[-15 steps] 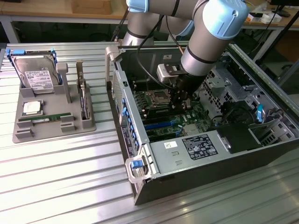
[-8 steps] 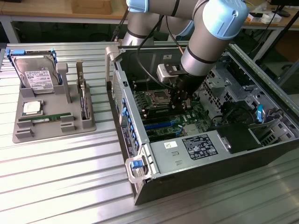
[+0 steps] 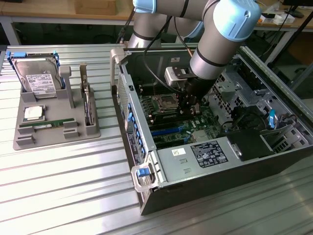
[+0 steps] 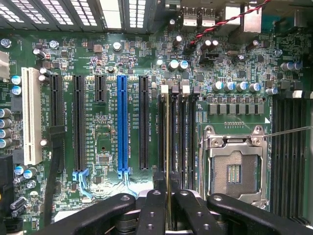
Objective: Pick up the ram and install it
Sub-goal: 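Insert the ram into the slot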
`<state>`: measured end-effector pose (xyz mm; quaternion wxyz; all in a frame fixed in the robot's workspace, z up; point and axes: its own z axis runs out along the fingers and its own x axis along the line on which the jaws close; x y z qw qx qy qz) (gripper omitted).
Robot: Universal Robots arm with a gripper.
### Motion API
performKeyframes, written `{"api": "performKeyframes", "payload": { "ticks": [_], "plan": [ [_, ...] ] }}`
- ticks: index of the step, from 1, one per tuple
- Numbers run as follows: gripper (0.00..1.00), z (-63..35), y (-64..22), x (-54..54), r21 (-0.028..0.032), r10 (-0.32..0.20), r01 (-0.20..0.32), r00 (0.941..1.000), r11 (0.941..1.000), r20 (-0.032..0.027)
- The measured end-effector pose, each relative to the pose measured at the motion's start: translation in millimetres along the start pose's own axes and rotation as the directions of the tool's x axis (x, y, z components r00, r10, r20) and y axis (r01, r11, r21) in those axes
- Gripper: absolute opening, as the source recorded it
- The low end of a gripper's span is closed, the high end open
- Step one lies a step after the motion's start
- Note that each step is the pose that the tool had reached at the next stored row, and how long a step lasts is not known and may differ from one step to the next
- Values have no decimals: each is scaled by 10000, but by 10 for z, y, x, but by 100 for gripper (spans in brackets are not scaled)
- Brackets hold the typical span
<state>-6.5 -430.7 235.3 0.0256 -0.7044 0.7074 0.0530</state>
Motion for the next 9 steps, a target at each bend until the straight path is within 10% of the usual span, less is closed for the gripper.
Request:
{"api": "performKeyframes", "payload": {
  "ticks": [9],
  "plan": [
    [13,8,-1,1,0,0,0,10000,10000,3]
  ]
}}
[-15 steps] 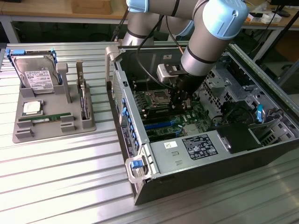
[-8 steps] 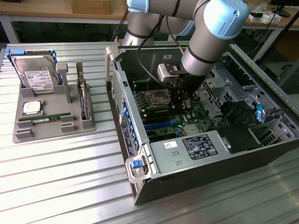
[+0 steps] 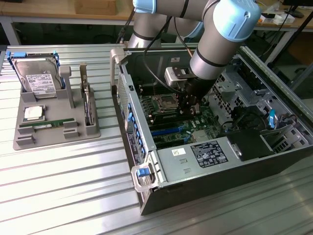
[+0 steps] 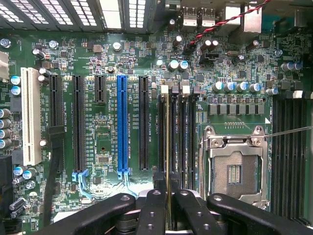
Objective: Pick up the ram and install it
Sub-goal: 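Insert the ram into the slot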
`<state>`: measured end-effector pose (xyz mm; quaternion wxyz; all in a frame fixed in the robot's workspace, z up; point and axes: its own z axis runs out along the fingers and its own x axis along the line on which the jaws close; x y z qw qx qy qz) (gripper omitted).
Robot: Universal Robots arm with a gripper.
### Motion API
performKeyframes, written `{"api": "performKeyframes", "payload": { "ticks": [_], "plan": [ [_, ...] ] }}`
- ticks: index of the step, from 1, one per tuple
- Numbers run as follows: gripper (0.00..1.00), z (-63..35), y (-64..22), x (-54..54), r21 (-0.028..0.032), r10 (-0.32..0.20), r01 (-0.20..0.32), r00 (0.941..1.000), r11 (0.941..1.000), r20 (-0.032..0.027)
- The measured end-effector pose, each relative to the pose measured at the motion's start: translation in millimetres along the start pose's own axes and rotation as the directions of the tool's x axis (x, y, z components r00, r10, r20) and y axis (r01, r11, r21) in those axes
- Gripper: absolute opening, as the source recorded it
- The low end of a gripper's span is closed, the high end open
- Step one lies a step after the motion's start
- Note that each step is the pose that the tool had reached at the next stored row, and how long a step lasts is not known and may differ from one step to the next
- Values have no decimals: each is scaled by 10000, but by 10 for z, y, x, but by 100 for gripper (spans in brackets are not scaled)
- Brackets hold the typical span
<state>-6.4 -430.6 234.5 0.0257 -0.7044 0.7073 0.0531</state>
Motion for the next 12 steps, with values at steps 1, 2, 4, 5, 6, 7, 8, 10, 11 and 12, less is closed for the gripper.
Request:
{"api": "performKeyframes", "payload": {
  "ticks": [1,2,4,5,6,7,8,10,11,12],
  "plan": [
    [13,0,0,0,0,0,0,10000,10000,-1],
    [13,0,0,0,0,0,0,10000,10000,-1],
    [13,-1,-1,0,-1,0,0,10000,10000,-1],
    [13,-1,-3,0,-10,-1,1,10000,10000,-2],
    [13,-1,-4,0,-16,1,-1,10000,10000,-2],
    [13,-1,-3,0,-18,2,-2,10000,10000,-3],
    [13,-1,-3,0,-21,2,-2,10000,10000,-2],
    [13,-1,-8,0,-45,2,-2,10000,10000,-2],
    [13,-1,-8,0,-46,3,-3,10000,10000,-2],
    [13,-1,-8,0,-47,3,-3,10000,10000,-2]
  ]
}}
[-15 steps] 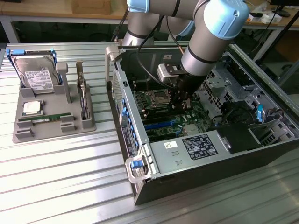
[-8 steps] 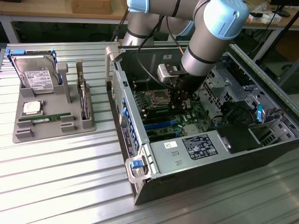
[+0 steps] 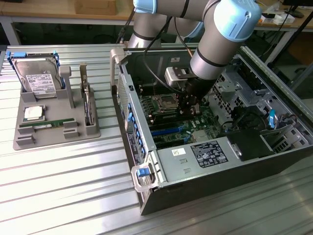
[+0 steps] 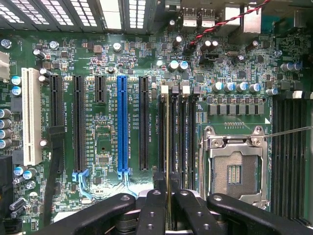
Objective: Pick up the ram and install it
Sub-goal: 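Insert the ram into the slot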
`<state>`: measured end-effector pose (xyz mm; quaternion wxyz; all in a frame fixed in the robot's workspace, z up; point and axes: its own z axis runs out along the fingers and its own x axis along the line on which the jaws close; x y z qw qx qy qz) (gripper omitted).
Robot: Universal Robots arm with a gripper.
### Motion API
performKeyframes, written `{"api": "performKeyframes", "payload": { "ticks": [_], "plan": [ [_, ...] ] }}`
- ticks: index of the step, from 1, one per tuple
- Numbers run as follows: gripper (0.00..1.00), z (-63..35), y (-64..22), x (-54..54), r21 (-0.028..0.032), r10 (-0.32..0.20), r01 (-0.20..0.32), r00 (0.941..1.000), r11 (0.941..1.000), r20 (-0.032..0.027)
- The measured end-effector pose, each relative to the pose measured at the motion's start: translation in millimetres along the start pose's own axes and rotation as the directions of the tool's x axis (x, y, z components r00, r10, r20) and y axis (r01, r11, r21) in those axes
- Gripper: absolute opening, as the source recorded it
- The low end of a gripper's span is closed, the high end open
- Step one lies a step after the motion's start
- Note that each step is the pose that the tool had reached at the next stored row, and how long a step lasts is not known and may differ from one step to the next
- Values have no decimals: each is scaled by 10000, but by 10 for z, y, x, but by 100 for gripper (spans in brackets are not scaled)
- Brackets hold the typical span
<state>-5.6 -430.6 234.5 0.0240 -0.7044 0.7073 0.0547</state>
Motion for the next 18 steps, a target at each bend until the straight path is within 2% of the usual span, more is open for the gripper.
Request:
{"api": "performKeyframes", "payload": {
  "ticks": [2,7,8,9,15,18],
  "plan": [
    [13,-1,-19,0,-162,18,-18,10000,9999,0],
    [13,-1,-19,0,-166,19,-19,10000,9999,-1],
    [13,3,-17,0,-94,10,-10,10000,10000,1],
    [13,4,-15,0,-66,7,-7,10000,10000,2],
    [13,3,-15,0,-65,7,-7,10000,10000,0],
    [13,2,-42,0,-65,7,-7,10000,10000,1]
  ]
}}
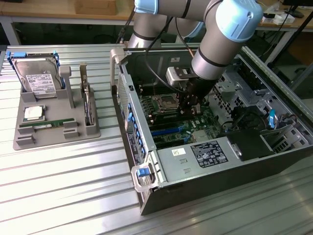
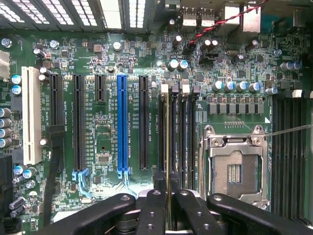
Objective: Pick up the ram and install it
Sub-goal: 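Insert the ram into the slot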
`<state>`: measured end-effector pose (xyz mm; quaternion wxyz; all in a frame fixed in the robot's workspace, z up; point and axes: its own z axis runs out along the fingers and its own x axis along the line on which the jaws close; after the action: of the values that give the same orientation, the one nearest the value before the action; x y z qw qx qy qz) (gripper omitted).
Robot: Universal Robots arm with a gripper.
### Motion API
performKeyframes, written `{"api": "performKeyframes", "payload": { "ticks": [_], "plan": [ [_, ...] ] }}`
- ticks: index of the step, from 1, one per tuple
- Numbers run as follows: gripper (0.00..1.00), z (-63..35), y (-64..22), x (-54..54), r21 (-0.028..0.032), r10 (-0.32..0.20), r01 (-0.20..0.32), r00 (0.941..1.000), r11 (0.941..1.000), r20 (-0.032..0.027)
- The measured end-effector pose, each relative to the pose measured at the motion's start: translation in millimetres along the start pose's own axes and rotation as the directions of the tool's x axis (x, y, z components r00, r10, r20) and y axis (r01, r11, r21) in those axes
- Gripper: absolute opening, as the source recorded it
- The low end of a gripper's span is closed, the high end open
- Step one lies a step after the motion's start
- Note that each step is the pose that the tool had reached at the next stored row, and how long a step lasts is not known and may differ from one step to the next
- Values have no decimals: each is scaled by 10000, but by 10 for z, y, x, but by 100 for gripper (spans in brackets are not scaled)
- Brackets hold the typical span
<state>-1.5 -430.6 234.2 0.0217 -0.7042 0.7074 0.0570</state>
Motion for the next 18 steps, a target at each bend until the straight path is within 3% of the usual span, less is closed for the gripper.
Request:
{"api": "performKeyframes", "payload": {
  "ticks": [18],
  "plan": [
    [13,3,27,1,1,0,0,10000,10000,-2]
  ]
}}
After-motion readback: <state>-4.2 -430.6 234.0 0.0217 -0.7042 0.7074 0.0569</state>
